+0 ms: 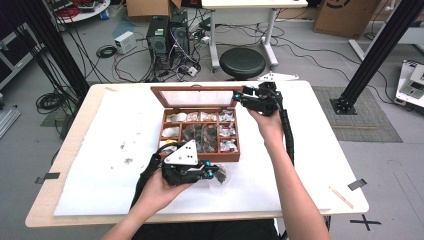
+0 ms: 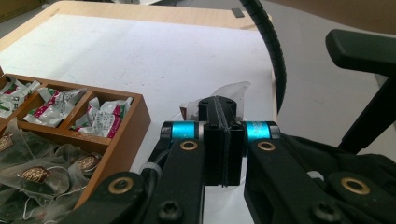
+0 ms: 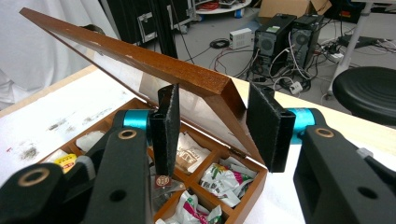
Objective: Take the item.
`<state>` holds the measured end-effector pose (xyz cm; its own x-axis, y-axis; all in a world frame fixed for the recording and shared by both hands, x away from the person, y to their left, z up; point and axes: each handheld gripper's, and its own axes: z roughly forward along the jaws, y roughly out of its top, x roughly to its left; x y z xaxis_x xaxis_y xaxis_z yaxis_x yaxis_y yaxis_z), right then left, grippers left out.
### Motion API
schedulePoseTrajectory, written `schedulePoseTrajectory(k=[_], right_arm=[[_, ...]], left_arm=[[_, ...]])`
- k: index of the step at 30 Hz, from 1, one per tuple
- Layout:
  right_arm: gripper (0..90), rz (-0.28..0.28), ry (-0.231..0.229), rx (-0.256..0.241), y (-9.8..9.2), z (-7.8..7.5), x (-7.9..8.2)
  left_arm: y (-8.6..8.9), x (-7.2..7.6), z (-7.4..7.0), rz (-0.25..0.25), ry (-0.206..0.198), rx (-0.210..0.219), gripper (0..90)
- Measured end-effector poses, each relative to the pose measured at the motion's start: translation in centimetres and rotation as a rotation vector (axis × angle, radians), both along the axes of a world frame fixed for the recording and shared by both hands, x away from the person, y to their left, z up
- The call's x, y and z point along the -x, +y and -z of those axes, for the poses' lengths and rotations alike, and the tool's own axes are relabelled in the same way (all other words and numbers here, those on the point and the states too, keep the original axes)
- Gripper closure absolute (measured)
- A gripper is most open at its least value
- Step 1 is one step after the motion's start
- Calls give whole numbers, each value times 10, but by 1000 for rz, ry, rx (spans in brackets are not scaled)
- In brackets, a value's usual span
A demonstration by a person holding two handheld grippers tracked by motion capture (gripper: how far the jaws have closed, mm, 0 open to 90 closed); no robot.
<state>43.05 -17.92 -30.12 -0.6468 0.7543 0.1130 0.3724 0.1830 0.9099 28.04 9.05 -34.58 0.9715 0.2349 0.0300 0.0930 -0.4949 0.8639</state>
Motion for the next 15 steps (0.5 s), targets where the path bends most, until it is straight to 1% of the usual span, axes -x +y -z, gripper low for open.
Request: schedulePoseTrajectory(k=[7, 15], right_arm=[[558, -1, -2, 1, 0, 0, 0], [558, 2, 1, -2, 0, 0, 1]], left_arm=[[-2, 0, 2, 4, -4, -17, 893], [-4, -2, 5, 1, -2, -24, 892]])
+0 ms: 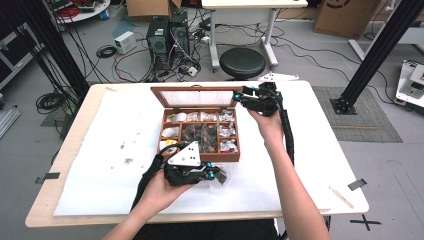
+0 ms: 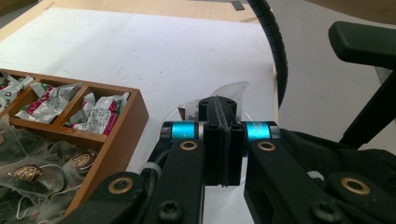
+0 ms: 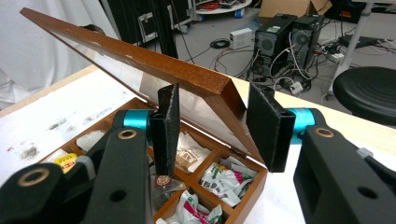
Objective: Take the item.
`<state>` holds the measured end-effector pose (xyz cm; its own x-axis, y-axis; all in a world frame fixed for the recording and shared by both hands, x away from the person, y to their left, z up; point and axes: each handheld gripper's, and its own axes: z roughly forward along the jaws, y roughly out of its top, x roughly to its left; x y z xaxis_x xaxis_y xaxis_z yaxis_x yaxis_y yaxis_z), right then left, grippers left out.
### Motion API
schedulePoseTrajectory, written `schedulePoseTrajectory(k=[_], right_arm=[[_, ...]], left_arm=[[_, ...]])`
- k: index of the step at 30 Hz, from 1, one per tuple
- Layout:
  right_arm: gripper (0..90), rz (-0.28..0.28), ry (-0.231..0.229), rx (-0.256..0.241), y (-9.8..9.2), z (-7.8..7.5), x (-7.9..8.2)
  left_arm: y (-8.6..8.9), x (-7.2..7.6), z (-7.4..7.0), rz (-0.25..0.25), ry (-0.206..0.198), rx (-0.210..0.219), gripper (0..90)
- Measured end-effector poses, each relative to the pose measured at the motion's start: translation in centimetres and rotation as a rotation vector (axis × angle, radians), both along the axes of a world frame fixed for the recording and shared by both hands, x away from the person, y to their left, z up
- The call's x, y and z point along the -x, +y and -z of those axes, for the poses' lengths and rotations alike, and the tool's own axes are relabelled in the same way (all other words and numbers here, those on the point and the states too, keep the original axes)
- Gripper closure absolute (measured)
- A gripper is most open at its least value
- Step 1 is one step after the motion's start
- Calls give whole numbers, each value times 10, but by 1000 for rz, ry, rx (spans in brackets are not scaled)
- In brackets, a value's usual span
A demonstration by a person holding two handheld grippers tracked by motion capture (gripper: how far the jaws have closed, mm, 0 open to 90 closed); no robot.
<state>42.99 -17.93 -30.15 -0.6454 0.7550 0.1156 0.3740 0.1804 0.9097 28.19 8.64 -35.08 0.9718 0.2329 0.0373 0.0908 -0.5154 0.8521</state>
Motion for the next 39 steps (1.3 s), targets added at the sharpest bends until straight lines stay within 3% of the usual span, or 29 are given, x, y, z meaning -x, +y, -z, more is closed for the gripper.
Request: schedulePoseTrajectory(k=[2, 4, 8, 15, 18, 27, 39], right_arm=[[558, 0, 0, -1, 0, 0, 0], [558, 0, 0, 0, 0, 0, 0], [558, 0, -1, 1, 0, 0, 0], [558, 1, 0, 3, 0, 0, 0], [558, 2, -2, 3, 0, 0, 0], [559, 0, -3, 7, 0, 0, 1], [558, -2, -4, 10, 0, 0, 1]], left_arm=[[-1, 0, 1, -19, -5, -5, 854], [0, -3, 1, -41, -3, -2, 708], [4, -3, 0, -67, -13, 20, 598], [23, -5, -9, -120, -34, 75, 485], [38, -7, -13, -162, -50, 88, 473], [88, -15, -20, -300, -53, 180, 439], [143, -24, -16, -452, -88, 265, 424]])
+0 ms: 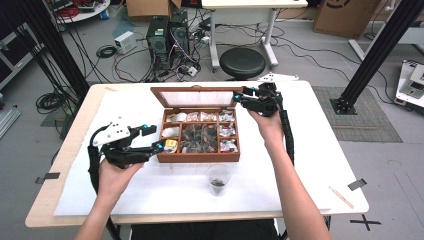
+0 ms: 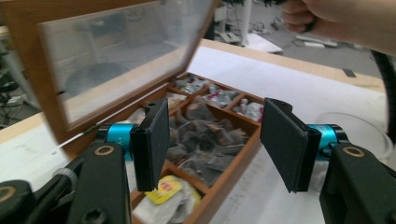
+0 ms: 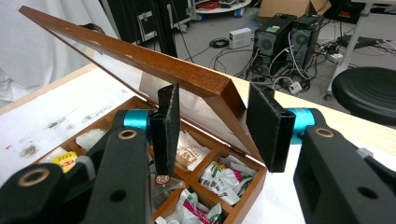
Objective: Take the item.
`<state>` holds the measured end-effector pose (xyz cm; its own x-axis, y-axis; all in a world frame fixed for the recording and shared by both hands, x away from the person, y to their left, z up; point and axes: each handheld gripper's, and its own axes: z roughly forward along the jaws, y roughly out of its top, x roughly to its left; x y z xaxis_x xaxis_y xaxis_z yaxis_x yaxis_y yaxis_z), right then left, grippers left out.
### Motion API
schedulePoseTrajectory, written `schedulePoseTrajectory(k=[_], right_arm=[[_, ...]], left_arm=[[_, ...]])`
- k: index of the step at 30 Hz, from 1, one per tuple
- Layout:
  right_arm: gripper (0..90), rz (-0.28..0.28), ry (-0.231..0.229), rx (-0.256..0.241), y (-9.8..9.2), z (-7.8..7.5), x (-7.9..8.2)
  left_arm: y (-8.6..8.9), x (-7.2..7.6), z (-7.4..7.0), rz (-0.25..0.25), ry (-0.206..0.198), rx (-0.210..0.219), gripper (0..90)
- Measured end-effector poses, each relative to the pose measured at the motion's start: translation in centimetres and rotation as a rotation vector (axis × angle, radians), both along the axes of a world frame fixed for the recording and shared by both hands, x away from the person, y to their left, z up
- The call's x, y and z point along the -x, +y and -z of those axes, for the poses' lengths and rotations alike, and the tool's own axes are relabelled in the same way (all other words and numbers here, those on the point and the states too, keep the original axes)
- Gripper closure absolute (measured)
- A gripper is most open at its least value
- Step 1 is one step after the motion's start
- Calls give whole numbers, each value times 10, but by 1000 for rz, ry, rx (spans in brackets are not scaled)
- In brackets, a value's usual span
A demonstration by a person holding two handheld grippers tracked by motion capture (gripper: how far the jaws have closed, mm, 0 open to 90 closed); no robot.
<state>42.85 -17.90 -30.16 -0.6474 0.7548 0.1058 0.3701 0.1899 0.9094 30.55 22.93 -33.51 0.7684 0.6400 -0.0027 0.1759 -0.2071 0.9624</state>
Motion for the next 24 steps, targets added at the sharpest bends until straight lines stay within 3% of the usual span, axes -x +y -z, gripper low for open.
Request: schedulePoseTrajectory(k=[9, 16, 20, 24], right_arm=[[558, 0, 0, -6, 0, 0, 0], [556, -5, 6, -12, -1, 1, -2], [556, -5, 6, -9, -1, 1, -2], [556, -4, 3, -5, -1, 1, -1]], left_arm=[[35, -5, 3, -86, 7, 51, 408], [59, -13, 15, -183, 35, 20, 396], [74, -17, 22, -209, 76, 46, 384], [82, -17, 23, -235, 72, 50, 383]])
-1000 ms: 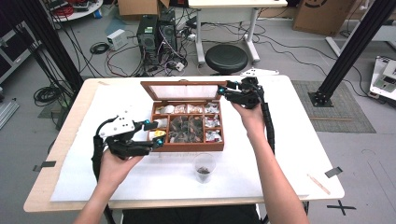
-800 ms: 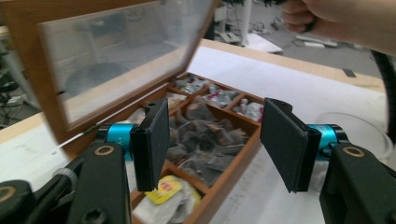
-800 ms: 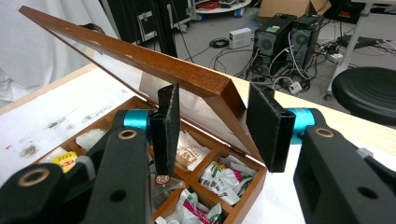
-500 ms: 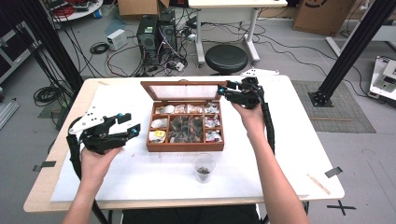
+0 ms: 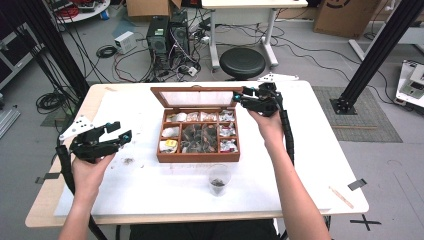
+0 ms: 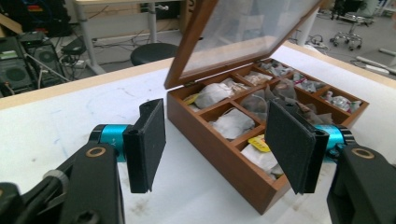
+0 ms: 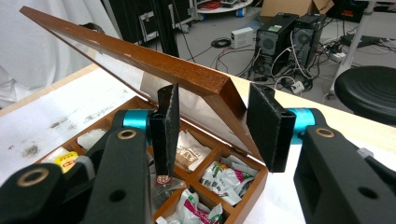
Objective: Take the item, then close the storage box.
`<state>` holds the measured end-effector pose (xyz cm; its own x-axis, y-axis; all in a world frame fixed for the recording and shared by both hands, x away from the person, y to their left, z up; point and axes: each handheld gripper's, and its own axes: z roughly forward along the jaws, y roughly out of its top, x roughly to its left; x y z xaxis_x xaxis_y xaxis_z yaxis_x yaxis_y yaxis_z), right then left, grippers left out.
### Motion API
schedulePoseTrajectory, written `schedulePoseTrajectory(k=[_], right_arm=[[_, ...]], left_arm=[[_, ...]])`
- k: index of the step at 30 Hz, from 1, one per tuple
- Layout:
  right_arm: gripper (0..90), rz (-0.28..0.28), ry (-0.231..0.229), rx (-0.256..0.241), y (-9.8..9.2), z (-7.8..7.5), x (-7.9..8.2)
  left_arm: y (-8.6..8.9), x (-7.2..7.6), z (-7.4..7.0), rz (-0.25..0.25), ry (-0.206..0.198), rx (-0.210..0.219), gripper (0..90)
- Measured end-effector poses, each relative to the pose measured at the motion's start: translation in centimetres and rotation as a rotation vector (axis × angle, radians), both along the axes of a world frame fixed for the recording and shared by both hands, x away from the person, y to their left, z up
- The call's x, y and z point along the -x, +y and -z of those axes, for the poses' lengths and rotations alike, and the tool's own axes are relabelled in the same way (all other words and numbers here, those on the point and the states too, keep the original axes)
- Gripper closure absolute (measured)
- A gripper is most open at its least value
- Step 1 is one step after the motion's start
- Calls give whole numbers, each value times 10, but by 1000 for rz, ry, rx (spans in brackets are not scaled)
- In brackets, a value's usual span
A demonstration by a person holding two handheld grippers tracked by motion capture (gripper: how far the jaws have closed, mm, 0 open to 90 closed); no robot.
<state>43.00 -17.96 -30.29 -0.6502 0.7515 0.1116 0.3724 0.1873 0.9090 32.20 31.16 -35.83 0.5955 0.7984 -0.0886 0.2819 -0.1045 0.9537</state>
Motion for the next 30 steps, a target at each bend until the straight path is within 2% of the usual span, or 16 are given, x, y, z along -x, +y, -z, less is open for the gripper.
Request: schedulePoseTrajectory(k=[9, 16, 19, 24, 30], right_arm=[[554, 1, 0, 0, 0, 0, 0], [552, 3, 2, -7, 0, 1, 0], [550, 3, 1, -3, 1, 1, 1], [543, 3, -6, 20, 2, 0, 5], [541, 2, -3, 21, 2, 1, 7]], left_arm=[[1, 3, 0, -5, -6, -11, 381], [-3, 2, -1, 20, 4, -13, 367], [-5, 4, -1, 28, 0, -4, 358], [-14, 4, -2, 16, 29, 6, 345], [-22, 6, -4, 33, 21, 6, 344]])
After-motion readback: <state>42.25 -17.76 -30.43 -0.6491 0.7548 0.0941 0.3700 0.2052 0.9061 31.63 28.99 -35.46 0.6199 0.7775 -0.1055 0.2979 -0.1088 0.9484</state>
